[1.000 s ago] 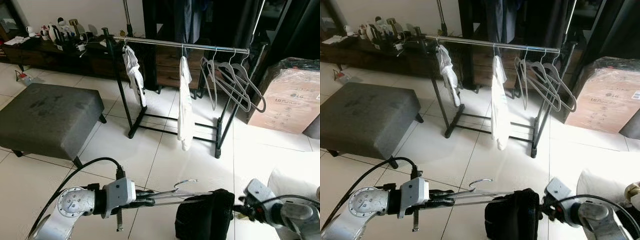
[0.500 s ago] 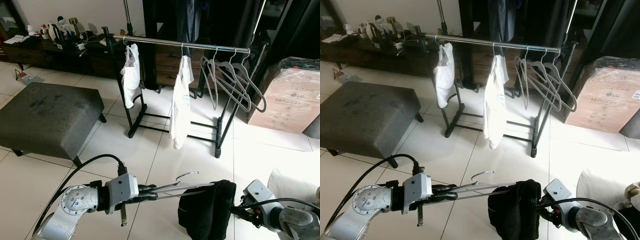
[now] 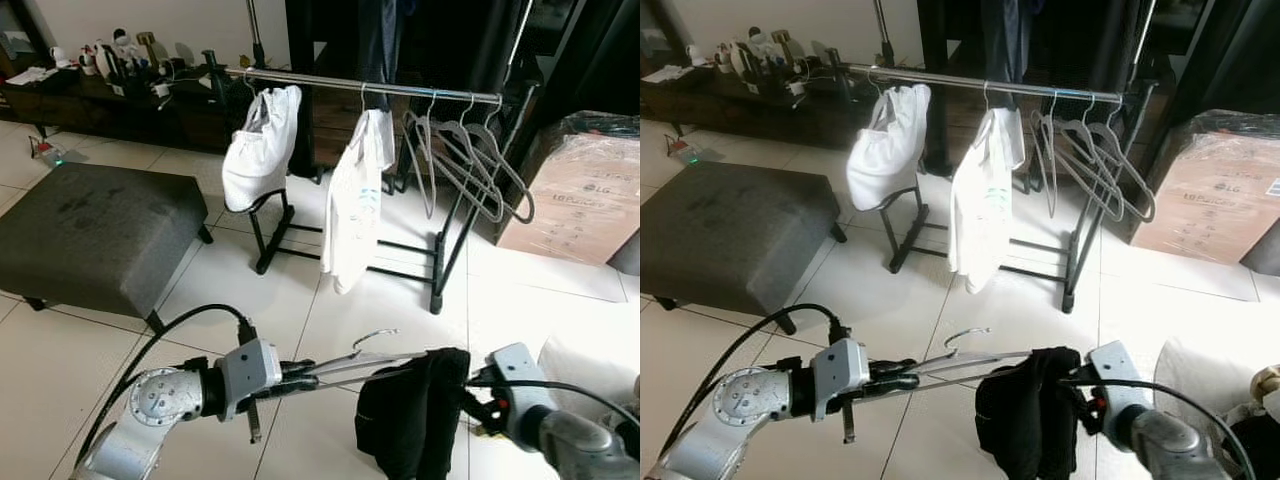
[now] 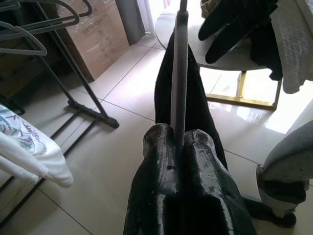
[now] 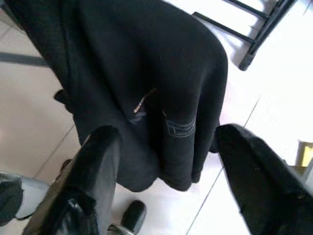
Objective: Hang hanger
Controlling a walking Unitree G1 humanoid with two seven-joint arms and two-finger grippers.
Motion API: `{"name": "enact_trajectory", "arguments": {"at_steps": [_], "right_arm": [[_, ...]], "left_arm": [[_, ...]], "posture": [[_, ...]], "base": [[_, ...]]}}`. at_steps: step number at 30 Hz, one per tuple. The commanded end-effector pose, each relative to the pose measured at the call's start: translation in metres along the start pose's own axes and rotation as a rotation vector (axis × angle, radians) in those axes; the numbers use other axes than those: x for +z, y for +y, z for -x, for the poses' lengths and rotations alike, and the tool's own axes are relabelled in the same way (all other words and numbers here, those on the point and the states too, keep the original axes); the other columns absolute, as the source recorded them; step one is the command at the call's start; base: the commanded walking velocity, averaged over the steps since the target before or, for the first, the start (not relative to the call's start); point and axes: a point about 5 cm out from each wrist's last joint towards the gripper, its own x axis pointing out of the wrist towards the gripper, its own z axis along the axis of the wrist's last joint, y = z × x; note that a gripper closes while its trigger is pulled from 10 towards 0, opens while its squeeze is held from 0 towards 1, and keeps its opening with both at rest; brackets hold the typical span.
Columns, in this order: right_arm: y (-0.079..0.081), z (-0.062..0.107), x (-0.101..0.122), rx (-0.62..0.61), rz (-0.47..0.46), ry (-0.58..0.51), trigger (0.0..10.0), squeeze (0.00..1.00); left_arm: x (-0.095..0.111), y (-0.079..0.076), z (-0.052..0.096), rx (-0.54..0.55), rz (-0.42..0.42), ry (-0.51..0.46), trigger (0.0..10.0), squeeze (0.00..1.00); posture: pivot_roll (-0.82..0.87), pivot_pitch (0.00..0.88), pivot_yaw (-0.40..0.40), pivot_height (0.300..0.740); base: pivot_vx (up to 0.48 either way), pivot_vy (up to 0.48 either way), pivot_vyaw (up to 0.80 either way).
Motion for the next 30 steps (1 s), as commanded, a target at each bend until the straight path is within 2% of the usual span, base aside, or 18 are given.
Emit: {"name": "enact_trajectory", "arguments": {"at_steps": [1, 7, 14, 19, 25, 30], "right_arm": [[0.003, 0.0, 0.001, -0.032, -0.026, -0.002, 10.0, 0.0], [0.006, -0.005, 0.006, -0.075, -0.078, -0.04, 10.0, 0.0], [0.003, -0.011, 0.016, -0.157, -0.084, -0.11, 10.0, 0.0], [0.002, -0.013, 0.016, -0.183, -0.076, -0.111, 10.0, 0.0], [0.006, -0.017, 0.014, -0.162, -0.077, -0.104, 10.0, 0.0], [0.01, -0.023, 0.017, -0.144, -0.08, -0.163, 10.0, 0.0]], "left_arm": [[0.008, 0.006, 0.001, 0.028, -0.026, -0.038, 10.0, 0.0], [0.01, 0.006, -0.002, 0.032, -0.022, -0.049, 10.0, 0.0], [0.011, 0.005, -0.004, 0.022, -0.016, -0.059, 10.0, 0.0], [0.011, 0.005, -0.004, 0.016, -0.014, -0.061, 10.0, 0.0], [0.012, 0.005, -0.005, 0.014, -0.014, -0.063, 10.0, 0.0], [0.013, 0.004, -0.006, 0.011, -0.014, -0.069, 10.0, 0.0]], "posture": [[-0.09, 0.16, 0.006, 0.74], [-0.09, 0.161, 0.008, 0.74], [-0.08, 0.161, 0.008, 0.74], [-0.08, 0.16, 0.008, 0.74], [-0.08, 0.155, 0.009, 0.74], [-0.08, 0.15, 0.01, 0.74]], "base": [[0.0, 0.0, 0.0], [0.0, 0.0, 0.0], [0.0, 0.0, 0.0], [0.0, 0.0, 0.0], [0.0, 0.0, 0.0], [0.0, 0.0, 0.0]]}}
